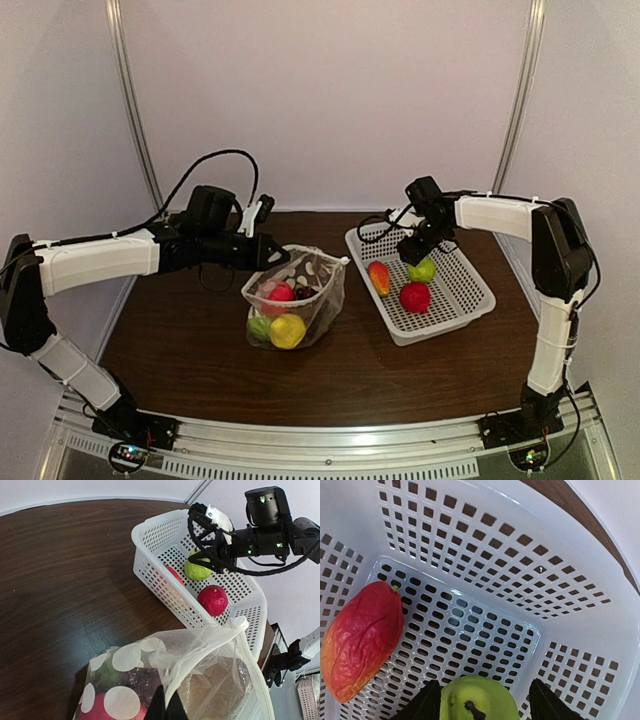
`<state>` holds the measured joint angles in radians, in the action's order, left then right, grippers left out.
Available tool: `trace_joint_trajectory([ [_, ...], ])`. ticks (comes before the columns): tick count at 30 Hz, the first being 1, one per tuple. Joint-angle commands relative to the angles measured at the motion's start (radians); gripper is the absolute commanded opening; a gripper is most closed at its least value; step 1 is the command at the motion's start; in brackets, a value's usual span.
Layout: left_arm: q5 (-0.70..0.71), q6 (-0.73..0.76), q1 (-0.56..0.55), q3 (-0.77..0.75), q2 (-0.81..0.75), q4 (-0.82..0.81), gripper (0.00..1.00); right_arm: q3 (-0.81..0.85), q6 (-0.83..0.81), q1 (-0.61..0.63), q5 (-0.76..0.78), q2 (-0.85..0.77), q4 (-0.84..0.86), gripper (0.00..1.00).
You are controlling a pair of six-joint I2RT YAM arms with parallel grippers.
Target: Open the zip-top bag and remove the fake food
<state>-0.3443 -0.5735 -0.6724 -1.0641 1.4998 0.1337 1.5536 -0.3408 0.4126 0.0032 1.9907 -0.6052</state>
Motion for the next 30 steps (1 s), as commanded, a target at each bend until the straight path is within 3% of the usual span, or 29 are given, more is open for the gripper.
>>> trace_joint_trajectory([
  [1,-0.002,0.007,0.002,-0.001,-0.022,-0.009,0.0,0.028,-0.007,0.003,-0.095,-0.087,-0.028,0.61],
  [7,-0.026,0.006,0.002,-0.003,-0.009,-0.033,0.0,0.084,-0.044,0.089,-0.268,-0.207,-0.074,0.53],
  [14,-0.051,0.003,0.002,-0.008,-0.008,-0.044,0.0,0.148,-0.134,0.29,-0.378,-0.265,-0.101,0.46],
  [21,-0.07,0.002,0.002,0.005,-0.026,-0.044,0.0,0.286,-0.212,0.433,-0.469,-0.159,-0.179,0.39],
  [25,-0.099,0.0,0.002,0.017,-0.033,-0.043,0.0,0.331,-0.379,0.486,-0.614,-0.109,-0.294,0.38],
  [30,-0.144,0.0,0.002,0.013,-0.035,-0.041,0.0,0.379,-0.507,0.554,-0.579,-0.036,-0.376,0.31],
])
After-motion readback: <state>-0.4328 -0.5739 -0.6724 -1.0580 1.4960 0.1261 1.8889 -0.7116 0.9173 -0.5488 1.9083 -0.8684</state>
